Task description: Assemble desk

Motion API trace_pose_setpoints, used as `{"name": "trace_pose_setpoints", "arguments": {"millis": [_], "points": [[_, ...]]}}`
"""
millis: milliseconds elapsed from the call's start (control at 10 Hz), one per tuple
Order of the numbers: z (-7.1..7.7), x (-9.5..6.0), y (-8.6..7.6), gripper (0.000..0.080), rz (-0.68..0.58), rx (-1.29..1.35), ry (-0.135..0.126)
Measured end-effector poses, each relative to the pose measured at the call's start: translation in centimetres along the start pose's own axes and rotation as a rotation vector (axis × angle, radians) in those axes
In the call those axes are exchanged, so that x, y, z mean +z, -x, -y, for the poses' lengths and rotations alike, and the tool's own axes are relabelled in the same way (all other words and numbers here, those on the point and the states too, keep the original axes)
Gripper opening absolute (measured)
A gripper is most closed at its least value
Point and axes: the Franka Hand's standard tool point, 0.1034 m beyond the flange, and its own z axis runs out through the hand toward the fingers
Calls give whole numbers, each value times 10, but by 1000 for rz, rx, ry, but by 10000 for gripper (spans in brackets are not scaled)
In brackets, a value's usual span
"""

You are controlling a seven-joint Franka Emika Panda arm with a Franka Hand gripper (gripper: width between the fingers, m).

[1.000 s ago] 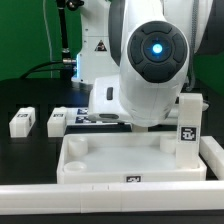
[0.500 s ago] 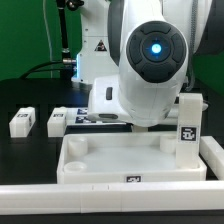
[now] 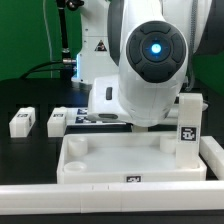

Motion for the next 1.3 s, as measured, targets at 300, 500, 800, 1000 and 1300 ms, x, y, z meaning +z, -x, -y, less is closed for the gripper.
{"name": "trace_pose_setpoints", "arguments": {"millis": [300, 500, 800, 1000, 1300], "points": [[-22, -76, 36, 289, 52, 16, -38], [-32, -116, 49, 291, 52, 19, -51], [-34, -124, 39, 291, -7, 15, -52], [-43, -150, 45, 291, -16, -5, -61], [-57, -211, 49, 291, -240, -10, -83]]}}
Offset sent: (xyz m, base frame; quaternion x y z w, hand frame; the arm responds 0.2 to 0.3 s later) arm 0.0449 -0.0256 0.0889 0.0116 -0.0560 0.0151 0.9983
